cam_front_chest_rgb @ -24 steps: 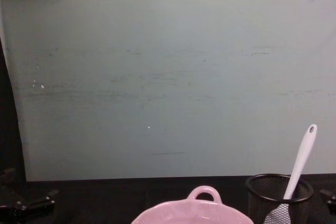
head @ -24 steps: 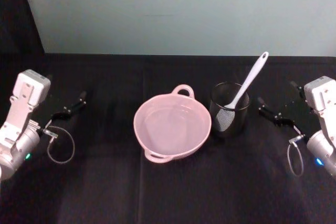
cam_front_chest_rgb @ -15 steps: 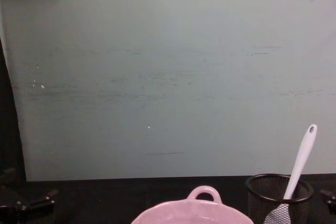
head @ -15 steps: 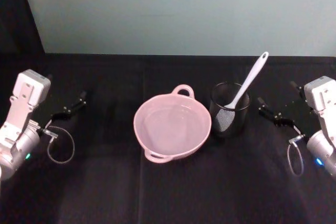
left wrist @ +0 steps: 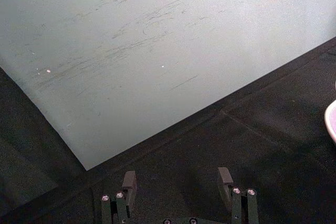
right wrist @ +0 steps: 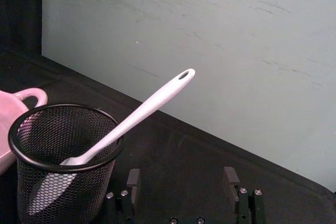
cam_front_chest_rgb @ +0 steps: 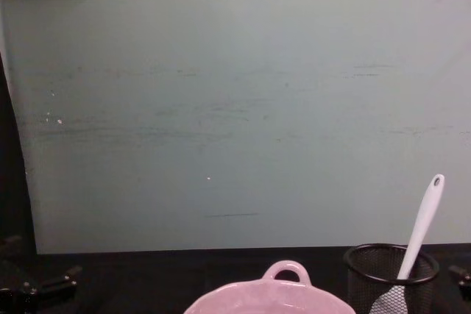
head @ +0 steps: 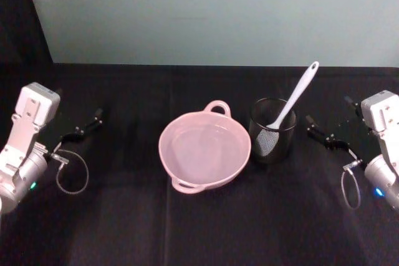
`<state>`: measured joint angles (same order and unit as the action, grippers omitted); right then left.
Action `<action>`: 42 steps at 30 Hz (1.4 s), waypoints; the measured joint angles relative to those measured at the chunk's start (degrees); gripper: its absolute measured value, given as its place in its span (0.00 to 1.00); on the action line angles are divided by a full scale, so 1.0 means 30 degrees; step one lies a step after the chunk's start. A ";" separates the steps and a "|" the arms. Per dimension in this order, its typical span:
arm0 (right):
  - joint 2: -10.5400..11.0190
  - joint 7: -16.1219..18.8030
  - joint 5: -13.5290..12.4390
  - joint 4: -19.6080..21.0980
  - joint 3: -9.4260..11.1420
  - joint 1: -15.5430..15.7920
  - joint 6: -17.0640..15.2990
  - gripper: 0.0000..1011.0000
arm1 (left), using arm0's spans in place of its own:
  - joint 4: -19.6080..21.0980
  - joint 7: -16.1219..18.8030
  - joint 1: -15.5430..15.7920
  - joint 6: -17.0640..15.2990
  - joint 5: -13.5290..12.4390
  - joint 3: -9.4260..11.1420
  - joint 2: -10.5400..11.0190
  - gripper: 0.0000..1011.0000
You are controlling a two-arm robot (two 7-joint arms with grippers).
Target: Use the one hand to pick up the spoon and stir the clear water in the bowl.
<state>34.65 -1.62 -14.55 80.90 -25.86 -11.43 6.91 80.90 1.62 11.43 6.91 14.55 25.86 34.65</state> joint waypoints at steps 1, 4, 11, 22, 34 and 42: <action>0.0000 0.0000 0.0000 0.0000 -0.0001 -0.0001 0.0000 0.99 | 0.0000 0.0000 -0.0001 -0.0001 -0.0001 0.0000 0.0000 1.00; 0.0247 0.0130 -0.0097 0.0354 0.0368 0.0171 -0.0230 0.99 | 0.0000 0.0000 0.0000 0.0000 0.0000 0.0000 0.0000 1.00; 0.1391 0.1075 -0.2134 0.2746 0.2282 0.1977 -0.1060 0.99 | 0.0000 0.0000 0.0000 0.0000 0.0000 0.0000 0.0000 1.00; 0.0491 0.4863 -1.0001 0.4746 0.5216 0.3237 -0.4185 0.99 | 0.0000 0.0000 0.0000 0.0000 0.0000 0.0000 0.0000 1.00; -0.1663 0.5588 -1.4382 0.2324 0.4922 0.0741 -0.7404 0.99 | 0.0000 0.0000 0.0000 0.0000 0.0000 -0.0001 0.0000 1.00; -0.2294 0.5862 -1.4626 0.0162 0.3937 -0.1076 -0.7341 0.99 | 0.0001 0.0000 0.0001 0.0000 0.0000 -0.0001 0.0000 1.00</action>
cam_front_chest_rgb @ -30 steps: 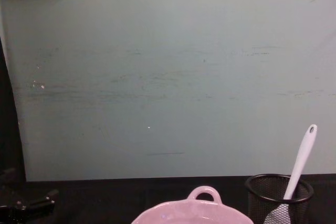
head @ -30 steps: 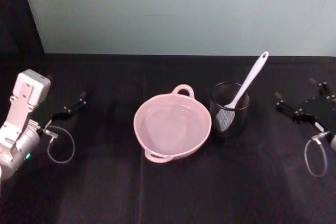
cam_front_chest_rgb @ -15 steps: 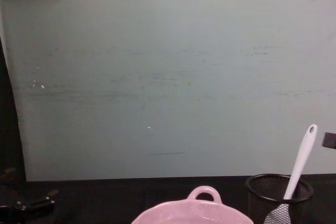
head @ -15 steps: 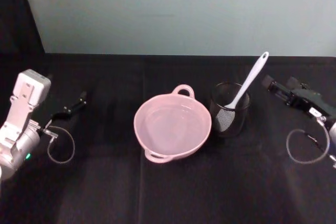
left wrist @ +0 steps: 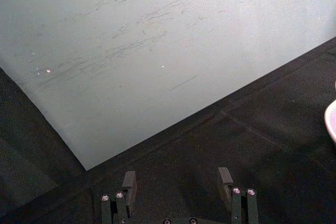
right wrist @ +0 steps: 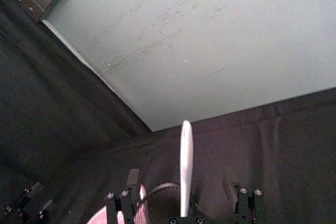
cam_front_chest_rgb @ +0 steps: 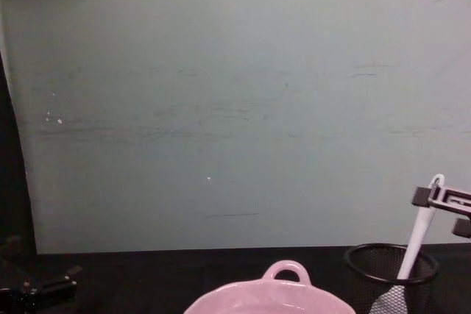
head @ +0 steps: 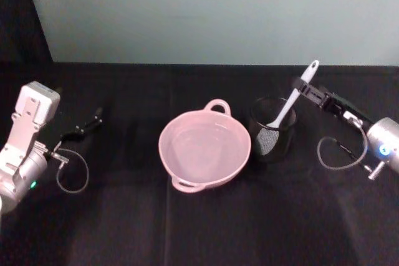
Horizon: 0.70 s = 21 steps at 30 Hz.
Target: Use the one hand to pick up the spoon and stir the clear water in the bowl.
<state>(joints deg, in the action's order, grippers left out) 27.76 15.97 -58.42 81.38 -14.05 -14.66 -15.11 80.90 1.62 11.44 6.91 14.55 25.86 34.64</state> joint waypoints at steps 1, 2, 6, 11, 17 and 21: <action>-0.0041 0.0079 0.0029 -0.0215 -0.0101 -0.0162 0.0074 0.99 | -0.0001 0.0000 -0.0001 0.0000 0.0000 0.0001 0.0002 1.00; -0.0041 0.0079 0.0029 -0.0215 -0.0101 -0.0162 0.0074 0.99 | -0.0001 0.0000 -0.0002 0.0000 0.0000 0.0002 0.0000 1.00; -0.0279 0.0556 0.0361 -0.1283 -0.0798 -0.1110 0.0587 0.99 | -0.0001 0.0000 -0.0001 -0.0001 0.0000 0.0000 0.0000 1.00; -0.0316 0.0687 0.0522 -0.1507 -0.0984 -0.1302 0.0770 0.99 | -0.0001 0.0000 -0.0002 0.0000 0.0000 0.0001 0.0002 1.00; -0.0290 0.0666 0.0521 -0.1399 -0.0909 -0.1208 0.0750 0.99 | -0.0001 0.0000 -0.0001 0.0000 0.0000 0.0001 0.0000 1.00; -0.0271 0.0648 0.0517 -0.1345 -0.0861 -0.1157 0.0724 0.91 | -0.0001 0.0000 -0.0001 0.0000 0.0000 0.0000 0.0000 1.00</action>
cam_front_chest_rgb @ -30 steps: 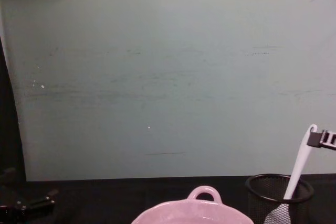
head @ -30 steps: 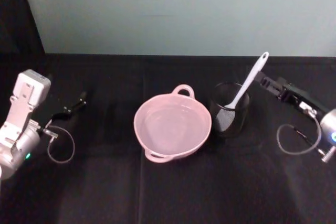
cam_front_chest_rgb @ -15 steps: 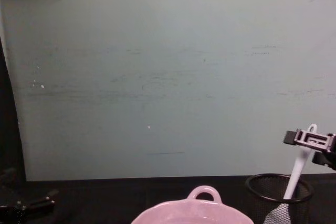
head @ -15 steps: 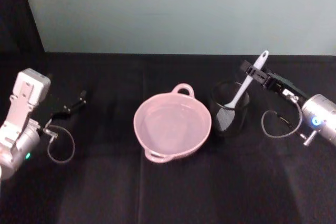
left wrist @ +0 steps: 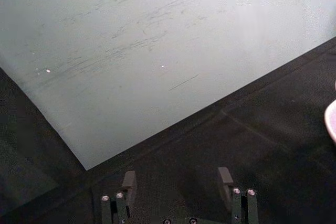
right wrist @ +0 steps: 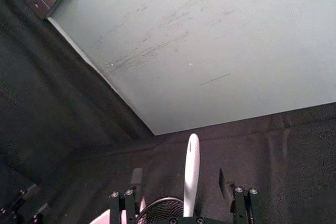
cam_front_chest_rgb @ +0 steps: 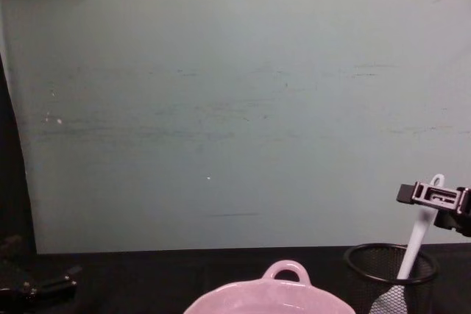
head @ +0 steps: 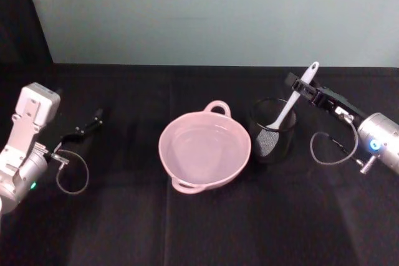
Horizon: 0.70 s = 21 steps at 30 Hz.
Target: Use the one hand to pick up the spoon and stir the clear water in the bowl.
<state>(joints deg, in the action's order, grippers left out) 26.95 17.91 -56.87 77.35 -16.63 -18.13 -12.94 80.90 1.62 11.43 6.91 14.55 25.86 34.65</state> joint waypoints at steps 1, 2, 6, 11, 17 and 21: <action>0.0002 -0.0004 -0.0001 0.0011 0.0005 0.0006 -0.0003 0.90 | 0.0000 0.0000 0.0000 0.0000 0.0000 0.0001 0.0000 1.00; 0.0004 -0.0009 -0.0002 0.0020 0.0009 0.0010 -0.0006 0.88 | 0.0000 0.0000 0.0000 0.0000 0.0001 0.0001 0.0001 1.00; 0.0013 -0.0048 -0.0006 0.0059 0.0033 0.0045 -0.0018 0.76 | 0.0000 0.0000 0.0000 0.0000 0.0001 0.0001 0.0000 1.00; 0.0019 -0.0063 -0.0011 0.0082 0.0049 0.0066 -0.0024 0.60 | 0.0000 0.0000 0.0000 0.0000 0.0001 0.0001 0.0000 1.00; 0.0028 -0.0074 -0.0018 0.0103 0.0062 0.0082 -0.0039 0.42 | 0.0000 0.0000 0.0000 0.0000 0.0000 0.0001 0.0000 1.00; 0.0034 -0.0081 -0.0018 0.0108 0.0070 0.0090 -0.0046 0.28 | 0.0000 0.0001 0.0000 -0.0001 0.0000 0.0000 0.0000 1.00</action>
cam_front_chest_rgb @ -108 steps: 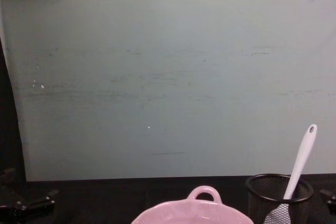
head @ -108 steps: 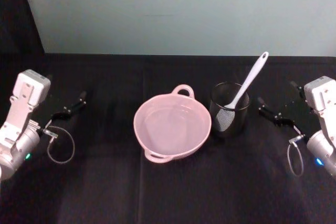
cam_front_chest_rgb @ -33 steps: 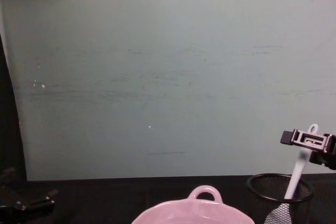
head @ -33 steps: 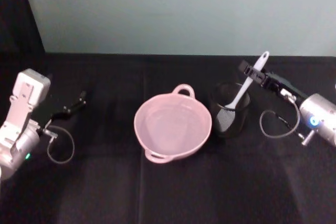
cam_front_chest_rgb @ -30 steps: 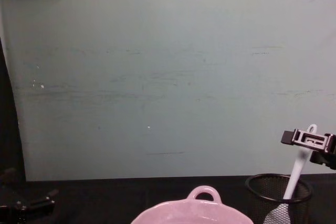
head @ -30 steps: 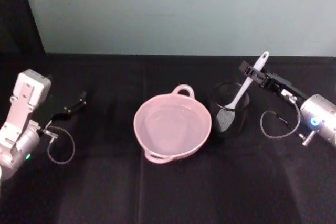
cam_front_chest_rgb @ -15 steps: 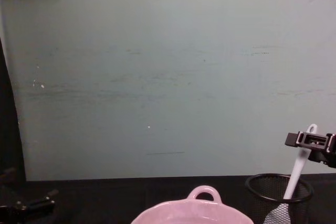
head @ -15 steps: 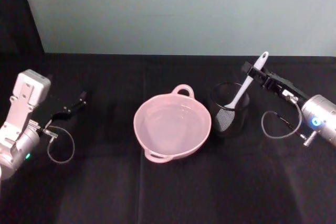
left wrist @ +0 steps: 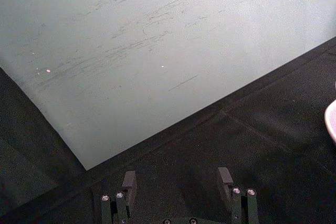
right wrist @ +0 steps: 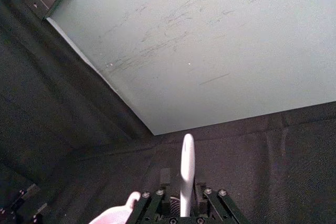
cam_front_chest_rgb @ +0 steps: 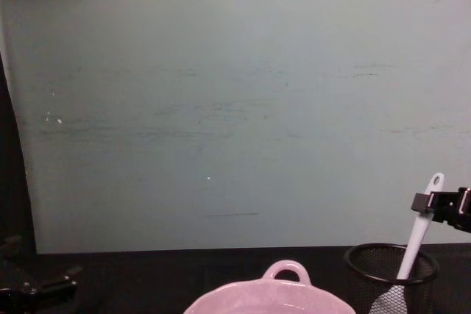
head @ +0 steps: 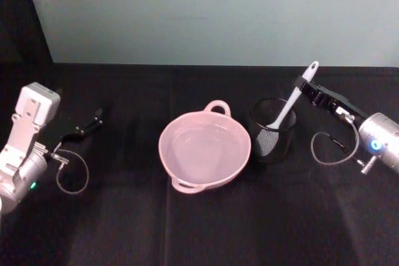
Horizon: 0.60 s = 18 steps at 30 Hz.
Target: Use the one hand to pick up the spoon and stir the clear water in the bowl.
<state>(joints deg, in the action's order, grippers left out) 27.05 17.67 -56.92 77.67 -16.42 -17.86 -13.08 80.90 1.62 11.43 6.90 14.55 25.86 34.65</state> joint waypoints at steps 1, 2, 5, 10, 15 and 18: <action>0.0002 -0.0002 -0.0001 0.0002 0.0001 0.0001 -0.0001 0.27 | 0.0001 0.0000 0.0000 0.0000 0.0000 0.0001 0.0000 1.00; 0.0003 -0.0004 -0.0001 0.0005 0.0004 0.0004 -0.0001 0.22 | 0.0001 0.0000 0.0000 0.0001 0.0000 0.0000 0.0001 1.00; 0.0005 -0.0006 -0.0001 0.0012 0.0010 0.0010 -0.0001 0.14 | 0.0000 0.0000 0.0000 0.0001 0.0000 0.0001 0.0001 1.00; 0.0256 0.0021 0.0347 0.0217 -0.0213 0.0018 0.0333 0.11 | 0.0001 0.0000 0.0000 0.0001 0.0000 0.0000 0.0000 1.00; 0.1284 0.0282 0.1988 0.1392 -0.0637 0.0017 0.1360 0.11 | 0.0001 -0.0001 0.0000 0.0001 0.0000 0.0001 -0.0001 1.00; 0.1962 0.0497 0.2755 0.2335 -0.0655 -0.0060 0.1528 0.11 | 0.0000 0.0000 0.0001 0.0001 0.0000 0.0001 -0.0002 1.00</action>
<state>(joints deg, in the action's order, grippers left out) 32.94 19.16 -48.66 84.67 -18.39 -18.04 -8.50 80.90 1.62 11.43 6.91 14.55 25.86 34.64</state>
